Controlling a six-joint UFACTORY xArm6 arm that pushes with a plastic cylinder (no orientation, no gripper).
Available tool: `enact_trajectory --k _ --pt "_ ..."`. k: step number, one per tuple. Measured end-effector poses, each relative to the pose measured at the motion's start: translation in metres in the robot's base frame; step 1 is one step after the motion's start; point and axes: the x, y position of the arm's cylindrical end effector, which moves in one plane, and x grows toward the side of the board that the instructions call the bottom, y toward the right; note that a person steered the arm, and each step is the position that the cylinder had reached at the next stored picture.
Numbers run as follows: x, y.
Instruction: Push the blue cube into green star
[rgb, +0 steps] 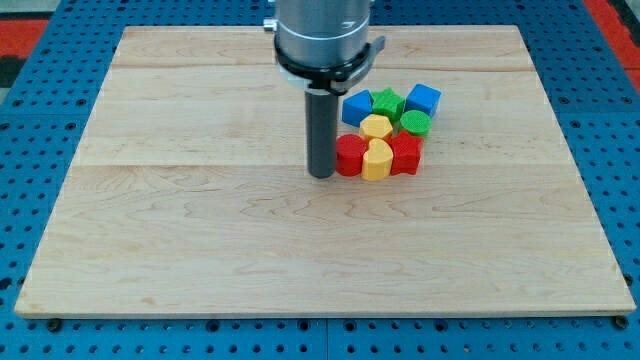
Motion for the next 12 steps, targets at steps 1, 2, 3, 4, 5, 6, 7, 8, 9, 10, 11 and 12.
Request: enact_trajectory --k 1,2,3,4,5,6,7,8,9,10,11,12 --pt "0.01 -0.086" --pt "-0.058 -0.071" --pt "-0.12 -0.018" --pt "-0.148 0.033" --pt "-0.148 0.051" --pt "-0.148 0.086" --pt "-0.147 0.128" --pt "-0.147 0.164" --pt "-0.139 0.196" --pt "-0.114 0.201" --pt "-0.144 0.178" --pt "-0.156 0.13"
